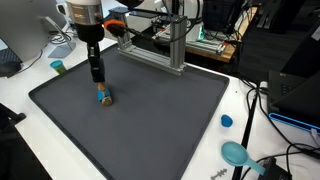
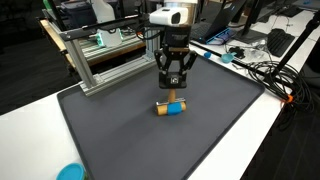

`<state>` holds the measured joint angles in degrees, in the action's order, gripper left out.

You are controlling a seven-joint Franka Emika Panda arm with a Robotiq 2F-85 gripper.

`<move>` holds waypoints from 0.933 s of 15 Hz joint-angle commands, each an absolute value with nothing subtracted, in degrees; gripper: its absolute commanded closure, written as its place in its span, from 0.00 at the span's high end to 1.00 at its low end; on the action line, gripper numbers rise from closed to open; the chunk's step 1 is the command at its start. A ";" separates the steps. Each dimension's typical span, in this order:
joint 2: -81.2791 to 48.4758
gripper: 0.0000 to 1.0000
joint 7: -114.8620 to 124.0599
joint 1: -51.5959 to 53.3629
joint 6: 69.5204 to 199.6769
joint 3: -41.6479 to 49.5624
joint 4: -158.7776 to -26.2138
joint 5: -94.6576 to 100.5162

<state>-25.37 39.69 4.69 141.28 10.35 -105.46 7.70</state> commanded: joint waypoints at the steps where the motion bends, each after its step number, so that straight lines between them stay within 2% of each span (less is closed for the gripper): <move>1: -23.69 0.22 34.48 3.34 138.56 8.24 -108.59 5.42; 6: -21.21 0.22 24.01 1.66 132.32 5.32 -110.29 0.33; 14: -18.53 0.22 16.71 0.17 130.13 4.04 -111.75 -2.05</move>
